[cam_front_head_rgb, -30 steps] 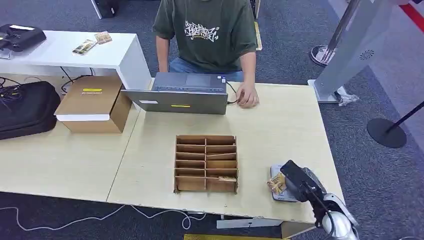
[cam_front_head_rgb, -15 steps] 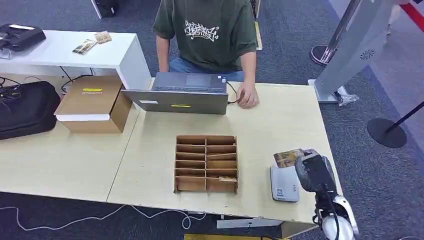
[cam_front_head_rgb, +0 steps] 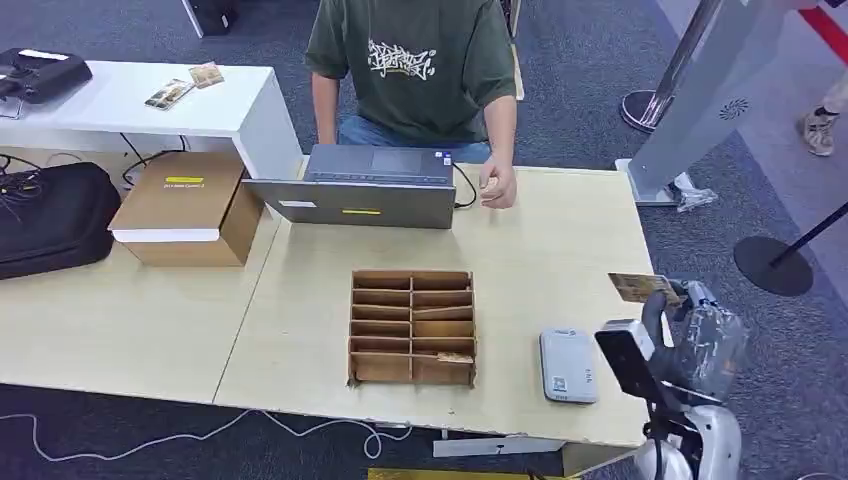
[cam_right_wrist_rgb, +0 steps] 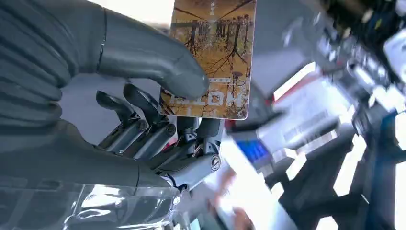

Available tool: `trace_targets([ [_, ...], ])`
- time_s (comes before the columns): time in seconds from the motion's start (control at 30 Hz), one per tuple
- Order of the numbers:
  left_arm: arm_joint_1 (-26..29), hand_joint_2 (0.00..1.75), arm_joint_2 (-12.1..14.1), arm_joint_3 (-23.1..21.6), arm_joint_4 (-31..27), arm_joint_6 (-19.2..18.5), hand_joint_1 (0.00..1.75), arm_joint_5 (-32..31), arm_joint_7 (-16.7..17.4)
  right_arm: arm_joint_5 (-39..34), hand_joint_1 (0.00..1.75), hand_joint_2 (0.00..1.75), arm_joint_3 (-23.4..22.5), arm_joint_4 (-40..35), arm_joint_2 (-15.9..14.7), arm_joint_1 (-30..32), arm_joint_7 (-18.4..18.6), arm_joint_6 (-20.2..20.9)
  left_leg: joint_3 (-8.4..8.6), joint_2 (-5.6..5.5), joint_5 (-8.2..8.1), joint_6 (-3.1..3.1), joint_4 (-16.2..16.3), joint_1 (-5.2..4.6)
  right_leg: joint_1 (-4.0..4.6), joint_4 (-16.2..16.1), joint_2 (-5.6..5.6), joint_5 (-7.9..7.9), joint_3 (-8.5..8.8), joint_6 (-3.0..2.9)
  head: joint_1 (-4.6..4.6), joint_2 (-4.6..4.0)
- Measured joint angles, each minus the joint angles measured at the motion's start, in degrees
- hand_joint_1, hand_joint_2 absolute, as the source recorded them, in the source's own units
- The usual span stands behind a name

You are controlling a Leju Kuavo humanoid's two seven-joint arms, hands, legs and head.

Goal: Pass the card to the sensor for recognition and then transmit it.

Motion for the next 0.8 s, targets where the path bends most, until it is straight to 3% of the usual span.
trace_targets([
  [0.13,-0.07,0.00,-0.35,0.00,0.00,-0.22,0.00,-0.24,0.00,20.71,1.75,1.75,-0.09,0.39,1.14,-1.26,4.43,-6.81,0.02,0.01,0.00,0.00,0.00,0.01,0.00,0.00,0.00,0.00,-0.01,0.00,0.00,-0.02],
  [0.23,-0.16,0.00,-0.37,0.00,0.00,-0.33,0.00,-0.57,0.00,26.37,1.75,1.75,-1.15,0.90,0.38,-1.94,5.67,-8.32,0.02,-0.02,0.01,0.00,0.00,0.00,0.00,0.00,-0.04,0.00,0.00,0.00,0.02,0.00],
  [0.37,-0.16,0.00,-0.28,0.00,0.00,-0.31,0.00,-1.37,0.04,27.07,1.75,1.75,-6.33,0.61,-2.21,-2.06,-1.27,-8.45,0.00,-0.02,0.00,0.01,0.01,-0.02,-0.01,-0.03,-0.03,0.01,0.02,0.02,0.04,0.00],
  [0.47,-0.22,0.00,-0.20,0.00,0.00,-0.31,0.00,-2.34,0.04,27.11,1.75,1.75,-12.16,-0.07,-1.92,-2.22,-10.95,-8.45,-0.01,-0.02,-0.02,0.04,0.02,-0.03,-0.02,-0.05,-0.03,0.01,0.03,0.02,0.00,0.00],
  [0.53,-0.27,0.00,-0.15,0.00,0.00,-0.31,0.00,-2.78,0.04,27.09,1.75,1.75,-14.91,-0.07,-1.59,-2.60,-12.47,-8.45,-0.02,-0.02,-0.03,0.04,0.02,-0.03,-0.02,-0.05,-0.03,0.01,0.02,0.02,0.00,0.00],
  [0.57,-0.31,0.00,-0.09,0.00,0.00,-0.31,0.00,-3.08,0.04,27.09,1.75,1.75,-15.67,0.13,-1.62,-2.88,-11.29,-8.45,-0.02,-0.01,-0.03,0.04,0.02,-0.02,-0.02,-0.05,-0.02,0.01,0.02,0.02,0.02,-0.02],
  [0.6,-0.31,0.00,-0.04,0.00,0.00,-0.24,0.00,-3.65,0.07,27.09,1.75,1.75,-15.67,0.64,-2.01,-3.41,-8.48,-8.40,-0.13,0.06,-0.03,0.05,0.00,-0.01,-0.02,-0.03,0.00,0.01,0.06,0.02,0.00,0.00],
  [0.63,-0.34,0.00,0.11,0.00,-0.04,0.09,0.00,-5.06,0.22,27.11,1.75,1.75,-14.33,1.93,-4.02,-4.82,-3.31,-8.10,-0.21,0.13,-0.03,0.05,-0.01,-0.01,-0.02,0.00,0.05,0.03,0.06,0.03,0.00,-0.02],
  [0.7,-0.65,0.00,0.24,0.09,-0.22,0.11,0.00,-6.80,0.28,27.22,1.75,1.75,-8.09,5.52,-10.50,-10.45,16.66,-6.13,-0.69,0.21,-0.03,0.09,-0.03,-0.16,-0.17,0.10,0.10,0.10,-0.08,0.12,-0.04,0.00],
  [0.77,-0.93,0.00,0.44,0.09,-0.22,-0.39,0.00,-7.17,0.00,27.27,1.75,1.75,1.88,8.49,-14.24,-16.14,39.64,-5.23,-0.45,0.28,0.04,0.07,0.01,-0.06,-0.10,-0.01,0.23,0.13,-0.05,0.12,0.15,0.00],
  [0.8,-0.96,0.00,0.59,0.09,-0.22,-0.44,0.00,-7.26,0.00,27.22,1.75,1.75,8.61,9.76,-16.03,-17.97,44.56,-5.08,-0.26,0.36,0.04,0.07,0.03,-0.04,-0.08,-0.05,0.32,0.17,0.01,0.09,0.13,0.00],
])
